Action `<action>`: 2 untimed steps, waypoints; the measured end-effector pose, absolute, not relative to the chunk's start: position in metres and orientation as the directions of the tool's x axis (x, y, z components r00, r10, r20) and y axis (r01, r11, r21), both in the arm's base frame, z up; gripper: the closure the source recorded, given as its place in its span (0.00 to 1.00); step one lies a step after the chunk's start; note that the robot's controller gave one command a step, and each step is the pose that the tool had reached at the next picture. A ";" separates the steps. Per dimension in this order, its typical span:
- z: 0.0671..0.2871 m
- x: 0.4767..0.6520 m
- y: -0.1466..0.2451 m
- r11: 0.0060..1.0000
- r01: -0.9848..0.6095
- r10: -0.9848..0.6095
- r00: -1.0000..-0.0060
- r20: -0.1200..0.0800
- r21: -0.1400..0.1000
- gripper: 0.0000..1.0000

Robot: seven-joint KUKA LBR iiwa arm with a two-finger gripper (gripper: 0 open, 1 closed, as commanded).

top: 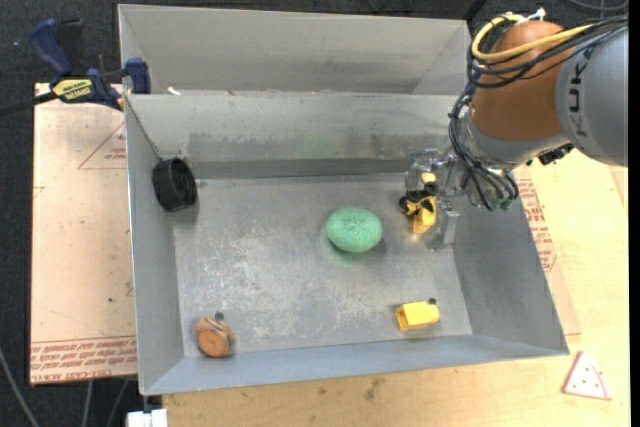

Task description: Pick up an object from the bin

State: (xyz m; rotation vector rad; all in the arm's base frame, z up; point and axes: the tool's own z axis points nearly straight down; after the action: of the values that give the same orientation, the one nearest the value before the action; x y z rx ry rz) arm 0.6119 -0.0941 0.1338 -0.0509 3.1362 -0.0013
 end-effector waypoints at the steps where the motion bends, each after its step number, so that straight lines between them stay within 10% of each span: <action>1: 0.112 0.617 -0.074 0.999 0.052 0.052 -0.999 -0.001 0.001 0.00; 2: 0.089 0.617 -0.040 0.999 0.051 0.051 -0.999 -0.003 0.001 0.00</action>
Offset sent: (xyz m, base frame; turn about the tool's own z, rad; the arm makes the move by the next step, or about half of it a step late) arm 0.0036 0.0777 -0.0635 0.0058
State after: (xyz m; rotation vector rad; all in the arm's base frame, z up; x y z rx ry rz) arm 0.6169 -0.0401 0.0887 0.0800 3.1381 0.0008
